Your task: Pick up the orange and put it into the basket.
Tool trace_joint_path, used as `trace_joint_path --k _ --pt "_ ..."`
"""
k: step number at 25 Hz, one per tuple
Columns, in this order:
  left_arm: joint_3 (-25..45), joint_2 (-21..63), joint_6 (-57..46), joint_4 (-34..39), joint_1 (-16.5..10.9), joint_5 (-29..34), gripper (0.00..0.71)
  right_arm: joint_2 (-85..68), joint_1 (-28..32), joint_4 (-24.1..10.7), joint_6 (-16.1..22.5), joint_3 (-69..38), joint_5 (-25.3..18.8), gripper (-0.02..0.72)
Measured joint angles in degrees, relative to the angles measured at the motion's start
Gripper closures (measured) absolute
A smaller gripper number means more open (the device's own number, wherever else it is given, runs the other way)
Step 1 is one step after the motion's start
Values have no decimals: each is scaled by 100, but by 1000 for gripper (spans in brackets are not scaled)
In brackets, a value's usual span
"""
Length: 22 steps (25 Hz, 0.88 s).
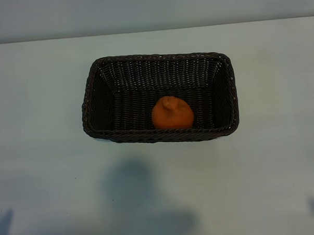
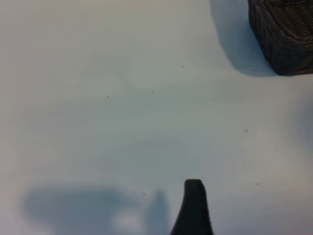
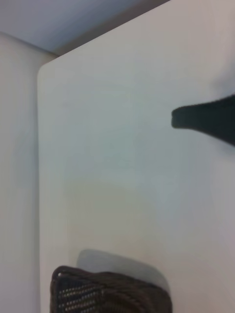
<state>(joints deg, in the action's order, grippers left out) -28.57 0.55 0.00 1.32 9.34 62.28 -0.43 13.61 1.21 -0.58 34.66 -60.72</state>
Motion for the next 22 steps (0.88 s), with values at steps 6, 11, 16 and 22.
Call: trace_joint_path --k 6,11,16,22 --pt "0 0 0 0 0 0 117 0 0 -88 131 -91 -113 153" --pt "0 0 0 0 0 0 117 0 0 -76 135 -663 -106 153" --pt "0 0 0 0 0 0 117 0 0 -44 135 -671 -59 153" --pt "0 0 0 0 0 0 117 0 0 -44 135 -671 -50 153"
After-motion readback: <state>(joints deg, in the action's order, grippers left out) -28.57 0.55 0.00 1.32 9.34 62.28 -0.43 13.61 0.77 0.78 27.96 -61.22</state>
